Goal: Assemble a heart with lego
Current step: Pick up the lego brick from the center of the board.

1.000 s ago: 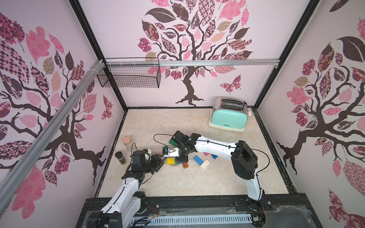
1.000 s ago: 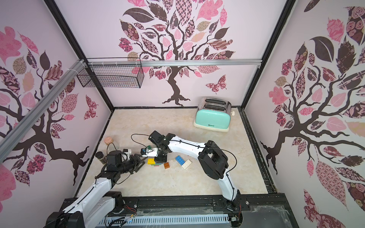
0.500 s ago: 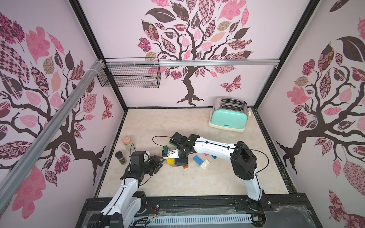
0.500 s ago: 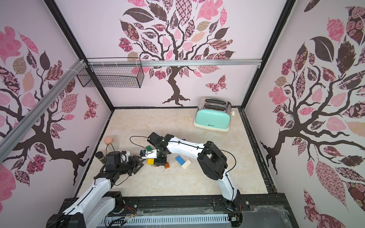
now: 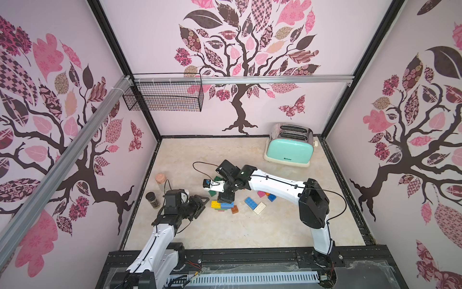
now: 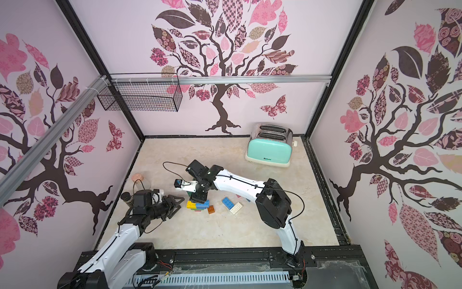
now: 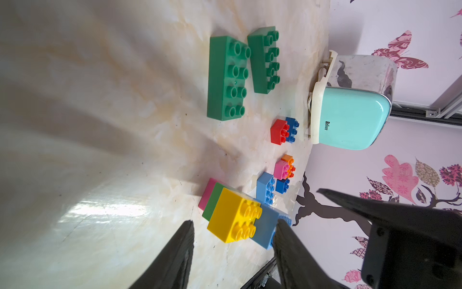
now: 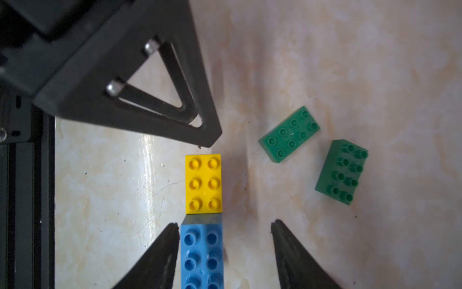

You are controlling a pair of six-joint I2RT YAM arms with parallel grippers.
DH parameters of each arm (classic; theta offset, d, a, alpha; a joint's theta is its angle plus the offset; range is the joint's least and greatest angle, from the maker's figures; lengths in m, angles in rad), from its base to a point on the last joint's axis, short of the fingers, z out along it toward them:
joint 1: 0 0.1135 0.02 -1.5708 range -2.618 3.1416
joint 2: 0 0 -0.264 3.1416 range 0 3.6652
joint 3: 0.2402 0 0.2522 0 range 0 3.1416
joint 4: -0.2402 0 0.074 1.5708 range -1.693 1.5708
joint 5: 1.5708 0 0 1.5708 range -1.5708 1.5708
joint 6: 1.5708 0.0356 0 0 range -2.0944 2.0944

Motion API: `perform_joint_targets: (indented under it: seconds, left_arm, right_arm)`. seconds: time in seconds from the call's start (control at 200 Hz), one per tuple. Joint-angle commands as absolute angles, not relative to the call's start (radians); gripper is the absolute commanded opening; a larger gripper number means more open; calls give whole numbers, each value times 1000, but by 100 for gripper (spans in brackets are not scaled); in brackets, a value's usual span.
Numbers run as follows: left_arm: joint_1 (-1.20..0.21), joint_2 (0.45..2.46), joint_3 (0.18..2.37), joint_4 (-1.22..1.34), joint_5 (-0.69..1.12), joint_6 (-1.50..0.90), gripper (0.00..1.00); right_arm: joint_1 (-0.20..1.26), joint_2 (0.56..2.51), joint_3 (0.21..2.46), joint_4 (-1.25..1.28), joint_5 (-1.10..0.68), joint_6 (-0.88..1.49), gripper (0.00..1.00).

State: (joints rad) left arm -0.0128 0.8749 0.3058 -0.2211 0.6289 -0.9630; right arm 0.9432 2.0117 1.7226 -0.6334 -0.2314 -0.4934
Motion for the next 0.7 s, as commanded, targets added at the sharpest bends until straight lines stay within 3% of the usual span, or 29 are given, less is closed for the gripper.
perform_joint_targets:
  seconds: [0.0,0.69]
  left_arm:
    - [-7,874,337,-248,612,-924,54]
    - [0,926,362,-266,601,-891,54]
  right_arm:
    - [877,2002,1764,-555,-221,-344,63]
    - [813,2303,1911,-450,-139,-236,66]
